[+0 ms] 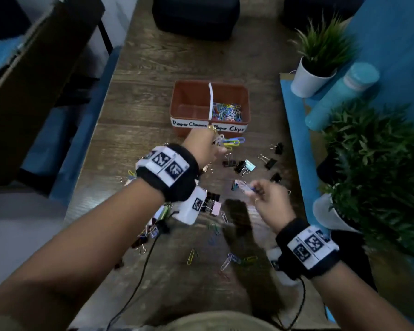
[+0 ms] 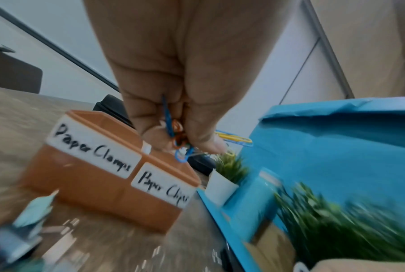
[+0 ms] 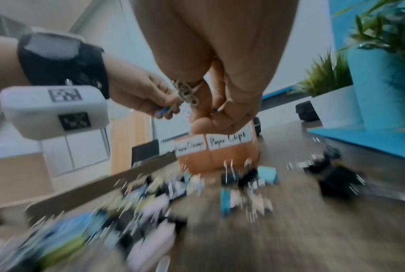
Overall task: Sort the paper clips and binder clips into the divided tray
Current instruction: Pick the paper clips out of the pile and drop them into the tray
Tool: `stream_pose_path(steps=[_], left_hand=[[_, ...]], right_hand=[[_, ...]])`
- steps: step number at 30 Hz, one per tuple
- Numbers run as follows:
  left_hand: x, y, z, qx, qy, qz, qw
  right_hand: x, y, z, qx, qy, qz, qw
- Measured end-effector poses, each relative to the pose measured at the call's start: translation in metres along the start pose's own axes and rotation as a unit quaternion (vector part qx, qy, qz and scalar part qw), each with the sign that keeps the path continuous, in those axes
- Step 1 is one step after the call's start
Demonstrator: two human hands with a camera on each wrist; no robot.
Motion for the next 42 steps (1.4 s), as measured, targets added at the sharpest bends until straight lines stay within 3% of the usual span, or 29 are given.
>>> stream_pose_path(steps=[4,7,10,13,17,20,22,25,27,29,33,37,39,42], left_hand=[[0.075,-0.014,0.025,0.038,-0.032,0.023,0.999],[0.123,-0.007,0.027,0.062,-0.008,0.055,0.997],[0.153,0.006,0.023,0.081,0.002,0.074,0.994],[0.161,0.002,0.02,0.059,-0.001,0.072,0.996],[0.121,0.0,0.031,-0.032,-0.067,-0.001,0.997],[0.061,0.01,0.023,-0.062,-0.066,-0.07,0.993],[0.015,0.02,0.001,-0.045,-0.014,-0.093,0.995],[-0.05,0.041,-0.047,0.034,0.094,-0.095,0.99],[-0.089,0.051,-0.082,0.076,0.164,-0.11,0.977],[-0.121,0.057,-0.111,0.093,0.222,-0.115,0.964],[-0.156,0.065,-0.133,0.161,0.259,-0.096,0.948],[-0.169,0.068,-0.149,0.18,0.261,-0.156,0.935],[-0.171,0.073,-0.151,0.166,0.245,-0.162,0.941],[-0.17,0.076,-0.147,0.202,0.209,-0.167,0.942]], right_hand=[[0.092,0.044,0.019,-0.013,-0.099,0.036,0.994],[0.158,0.077,0.02,-0.091,-0.13,0.026,0.987],[0.202,0.09,0.011,-0.151,-0.097,0.0,0.984],[0.209,0.091,0.006,-0.19,-0.058,0.007,0.98],[0.168,0.088,0.012,-0.147,-0.059,0.103,0.982],[0.104,0.073,0.008,-0.104,-0.001,0.161,0.981],[0.056,0.048,0.001,-0.157,0.064,0.131,0.977],[-0.013,-0.012,-0.006,-0.231,0.164,0.028,0.959],[-0.054,-0.048,-0.01,-0.255,0.215,-0.04,0.942],[-0.084,-0.069,-0.015,-0.281,0.251,-0.061,0.924],[-0.11,-0.08,-0.026,-0.264,0.24,-0.016,0.934],[-0.103,-0.08,-0.033,-0.221,0.193,0.041,0.955],[-0.095,-0.074,-0.037,-0.225,0.19,0.082,0.952],[-0.083,-0.058,-0.044,-0.252,0.221,0.184,0.924]])
Point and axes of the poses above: each hand's wrist, its own x-axis towards the middle knuckle, its own z-axis out of the back of the hand, y = z × x, the point moved 6 cm from there along x, towards the middle knuckle, and after that the axes turned 7 degrees about -y, right-handed, at the moved point
